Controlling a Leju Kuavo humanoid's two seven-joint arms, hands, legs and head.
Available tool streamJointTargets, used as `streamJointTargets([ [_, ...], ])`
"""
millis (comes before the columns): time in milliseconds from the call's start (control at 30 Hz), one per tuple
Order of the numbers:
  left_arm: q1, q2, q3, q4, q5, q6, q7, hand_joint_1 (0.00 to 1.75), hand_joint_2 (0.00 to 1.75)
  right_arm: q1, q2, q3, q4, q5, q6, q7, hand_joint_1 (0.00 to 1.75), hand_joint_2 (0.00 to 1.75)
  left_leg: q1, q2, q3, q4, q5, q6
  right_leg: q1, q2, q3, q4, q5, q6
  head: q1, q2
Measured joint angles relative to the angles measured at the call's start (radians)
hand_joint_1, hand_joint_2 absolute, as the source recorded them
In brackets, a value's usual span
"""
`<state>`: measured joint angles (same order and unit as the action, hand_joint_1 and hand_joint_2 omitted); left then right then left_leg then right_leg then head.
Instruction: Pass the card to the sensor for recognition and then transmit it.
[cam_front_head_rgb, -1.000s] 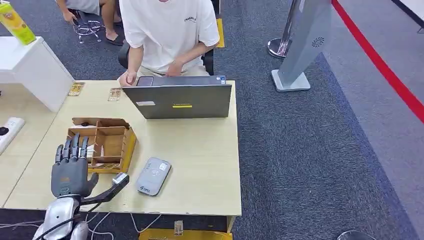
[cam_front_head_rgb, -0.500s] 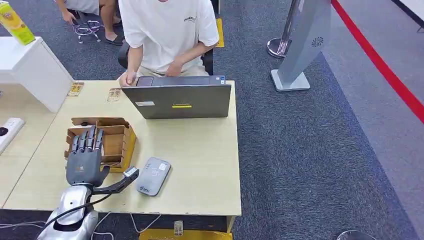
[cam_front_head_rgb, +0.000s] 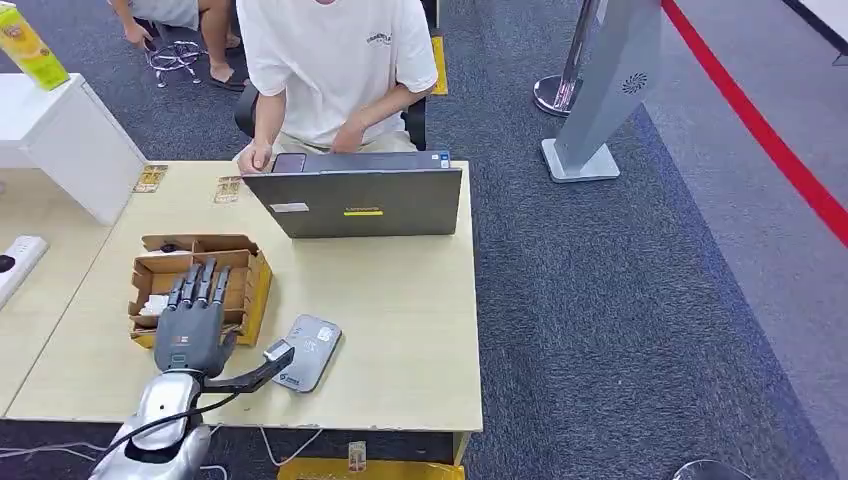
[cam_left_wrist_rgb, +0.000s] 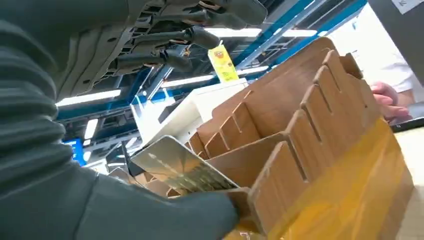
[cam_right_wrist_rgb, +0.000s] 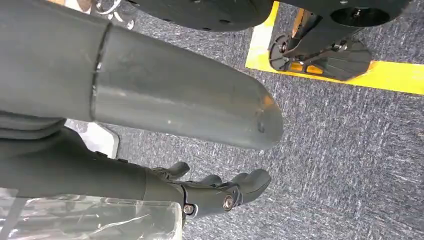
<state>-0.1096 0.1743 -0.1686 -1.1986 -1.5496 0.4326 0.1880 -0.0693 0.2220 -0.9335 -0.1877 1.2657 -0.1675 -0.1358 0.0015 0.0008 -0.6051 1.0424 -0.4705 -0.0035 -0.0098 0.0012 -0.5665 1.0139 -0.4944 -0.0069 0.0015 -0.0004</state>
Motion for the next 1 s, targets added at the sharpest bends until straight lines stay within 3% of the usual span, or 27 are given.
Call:
streamJointTargets([
  [233, 0.001, -0.005, 0.000, 0.000, 0.000, -0.016, -0.052, 1.75, 1.75, 0.000, 0.000, 0.000, 0.000, 0.000, 0.000, 0.000, 0.00, 0.00, 0.000, 0.000, 0.000, 0.000, 0.000, 0.000, 0.000, 0.000, 0.000, 0.000, 0.000, 0.000, 0.000, 0.000],
  [767, 0.001, -0.011, 0.002, 0.000, 0.000, -0.015, -0.064, 1.75, 1.75, 0.000, 0.000, 0.000, 0.000, 0.001, 0.000, 0.000, 0.00, 0.00, 0.000, 0.000, 0.000, 0.000, 0.000, 0.000, 0.000, 0.000, 0.000, 0.000, 0.000, 0.000, 0.000, 0.000],
  [1000, 0.002, -0.010, 0.002, 0.000, 0.000, -0.019, 0.012, 1.75, 1.75, 0.000, 0.000, 0.000, 0.000, 0.001, -0.002, 0.008, 0.00, 0.00, 0.000, 0.000, 0.000, 0.000, 0.000, 0.000, 0.000, 0.000, 0.000, 0.000, 0.000, 0.000, 0.000, 0.000],
])
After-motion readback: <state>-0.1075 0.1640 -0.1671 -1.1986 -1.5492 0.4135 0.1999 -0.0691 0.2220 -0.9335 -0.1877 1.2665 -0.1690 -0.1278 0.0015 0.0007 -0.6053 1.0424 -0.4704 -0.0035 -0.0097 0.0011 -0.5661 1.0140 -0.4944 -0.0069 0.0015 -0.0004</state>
